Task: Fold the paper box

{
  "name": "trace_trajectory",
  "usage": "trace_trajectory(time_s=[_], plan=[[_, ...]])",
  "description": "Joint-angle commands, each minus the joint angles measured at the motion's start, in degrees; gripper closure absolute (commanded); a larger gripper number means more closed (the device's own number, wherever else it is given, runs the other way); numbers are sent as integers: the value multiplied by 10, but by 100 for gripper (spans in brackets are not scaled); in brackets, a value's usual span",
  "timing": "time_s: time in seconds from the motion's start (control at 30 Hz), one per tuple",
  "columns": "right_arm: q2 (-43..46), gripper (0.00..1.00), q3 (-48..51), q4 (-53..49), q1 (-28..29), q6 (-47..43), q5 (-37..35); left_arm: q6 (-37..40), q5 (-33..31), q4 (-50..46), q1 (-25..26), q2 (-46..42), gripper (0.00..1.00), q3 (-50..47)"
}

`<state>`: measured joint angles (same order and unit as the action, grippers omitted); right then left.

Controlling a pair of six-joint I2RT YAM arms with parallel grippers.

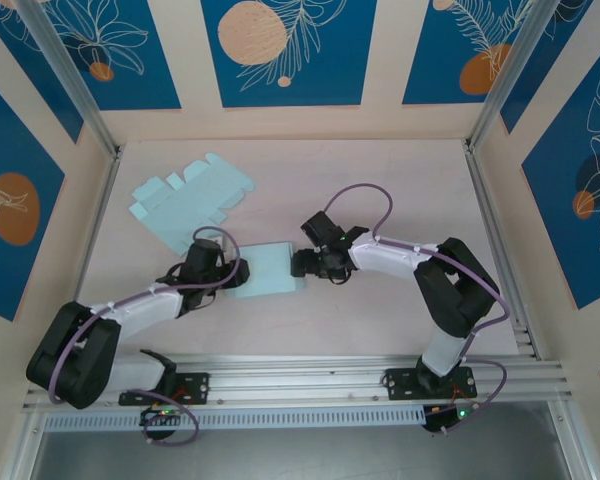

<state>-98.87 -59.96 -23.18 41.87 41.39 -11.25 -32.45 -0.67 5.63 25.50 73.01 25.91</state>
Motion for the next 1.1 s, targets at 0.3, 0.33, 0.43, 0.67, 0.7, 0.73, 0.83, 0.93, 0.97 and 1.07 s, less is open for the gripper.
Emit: trace_trajectory(time_s=[0.3,0.33,0.43,0.67,0.7,0.73,0.83,0.93,0.97,1.07], plan=[[99,16,20,-2,6,22,-20,14,-34,-77,-23,-56,30,23],[101,15,23,7,5,22,-14,11,-27,-72,-27,-57,30,23],[93,13,25,37,2,19,16,2,-3,-49,-41,-46,31,21],[34,13,27,124,-34,34,130,-20,29,-6,-65,8,45,12],[24,13,27,133,-38,39,142,-25,34,-1,-69,16,48,10],[15,13,30,145,-43,43,154,-29,38,3,-72,22,51,8],[-4,13,41,191,-49,58,192,-43,46,12,-86,38,62,0],[-22,13,43,224,-49,65,217,-52,51,17,-97,46,71,-8],[-28,13,42,232,-49,67,225,-55,53,19,-101,48,73,-12],[-47,13,39,257,-48,75,248,-60,58,21,-109,52,79,-16]])
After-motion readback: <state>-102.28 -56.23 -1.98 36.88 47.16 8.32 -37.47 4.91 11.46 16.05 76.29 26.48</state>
